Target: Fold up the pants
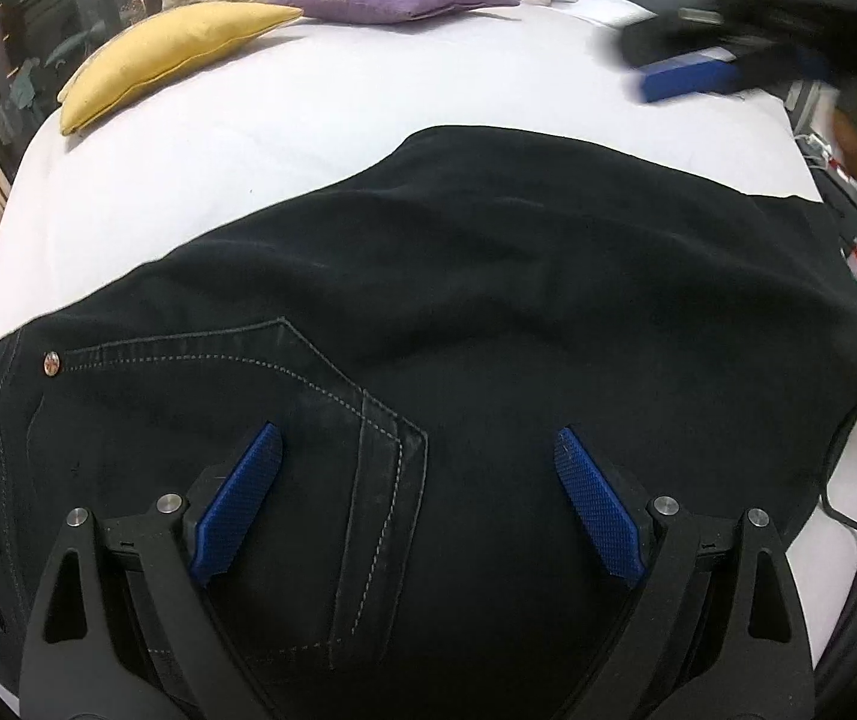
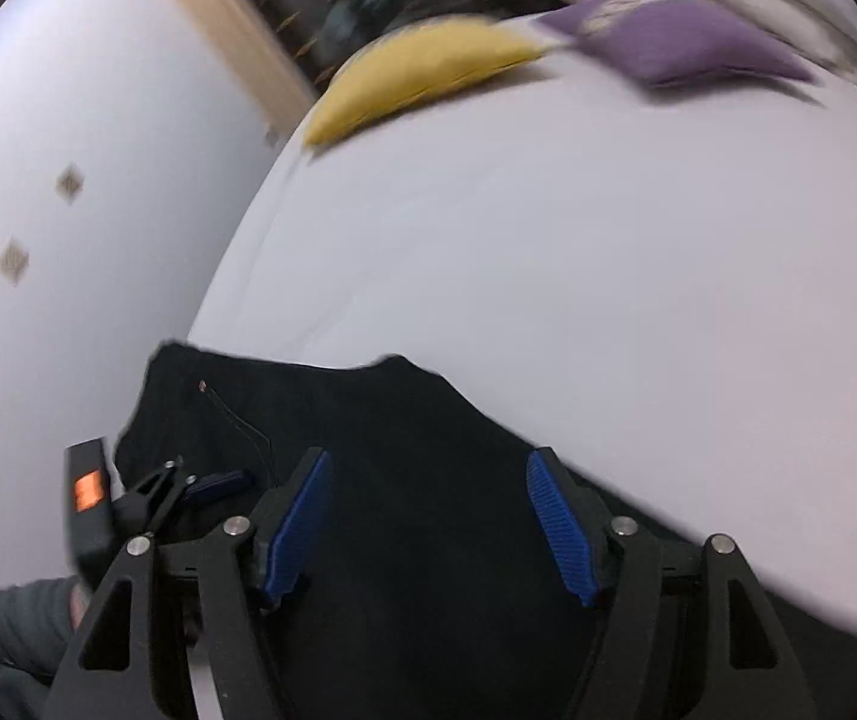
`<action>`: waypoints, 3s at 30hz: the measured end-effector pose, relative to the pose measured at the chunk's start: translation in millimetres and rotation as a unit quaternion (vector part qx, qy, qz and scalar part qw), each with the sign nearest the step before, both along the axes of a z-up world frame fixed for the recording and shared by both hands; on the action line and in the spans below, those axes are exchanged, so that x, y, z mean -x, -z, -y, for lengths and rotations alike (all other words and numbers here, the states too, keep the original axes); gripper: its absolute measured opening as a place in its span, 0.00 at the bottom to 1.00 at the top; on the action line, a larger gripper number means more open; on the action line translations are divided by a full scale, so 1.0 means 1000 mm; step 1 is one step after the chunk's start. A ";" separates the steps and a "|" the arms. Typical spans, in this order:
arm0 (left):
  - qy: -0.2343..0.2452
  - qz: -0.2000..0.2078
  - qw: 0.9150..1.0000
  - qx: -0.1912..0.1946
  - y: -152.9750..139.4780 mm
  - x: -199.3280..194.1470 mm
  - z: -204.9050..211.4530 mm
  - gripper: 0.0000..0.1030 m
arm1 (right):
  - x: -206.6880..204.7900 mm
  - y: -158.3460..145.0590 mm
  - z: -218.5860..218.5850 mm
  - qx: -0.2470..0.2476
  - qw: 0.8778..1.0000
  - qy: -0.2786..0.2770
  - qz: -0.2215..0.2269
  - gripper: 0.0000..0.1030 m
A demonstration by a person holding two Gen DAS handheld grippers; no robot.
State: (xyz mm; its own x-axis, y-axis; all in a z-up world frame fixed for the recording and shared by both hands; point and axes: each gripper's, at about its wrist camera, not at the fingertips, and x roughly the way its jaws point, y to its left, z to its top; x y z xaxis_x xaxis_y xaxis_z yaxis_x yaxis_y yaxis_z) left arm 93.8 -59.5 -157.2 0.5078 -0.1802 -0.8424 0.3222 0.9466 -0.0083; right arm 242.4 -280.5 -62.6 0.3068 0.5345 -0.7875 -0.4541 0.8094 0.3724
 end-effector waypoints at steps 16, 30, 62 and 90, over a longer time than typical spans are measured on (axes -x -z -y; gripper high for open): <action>-0.005 0.012 1.000 -0.008 0.005 0.010 0.006 0.90 | -0.091 0.074 -0.037 0.016 0.997 0.053 -0.058 0.00; -0.004 0.013 1.000 -0.024 0.000 0.012 0.015 0.90 | 0.110 0.097 0.168 -0.071 0.962 0.251 -0.076 0.00; 0.003 -0.002 1.000 -0.025 -0.002 0.017 0.056 0.91 | 0.310 0.053 0.321 -0.044 0.833 0.551 -0.020 0.80; 0.004 -0.009 1.000 -0.011 -0.003 0.024 0.045 0.91 | 0.296 0.122 0.336 -0.310 0.740 0.593 -0.075 0.49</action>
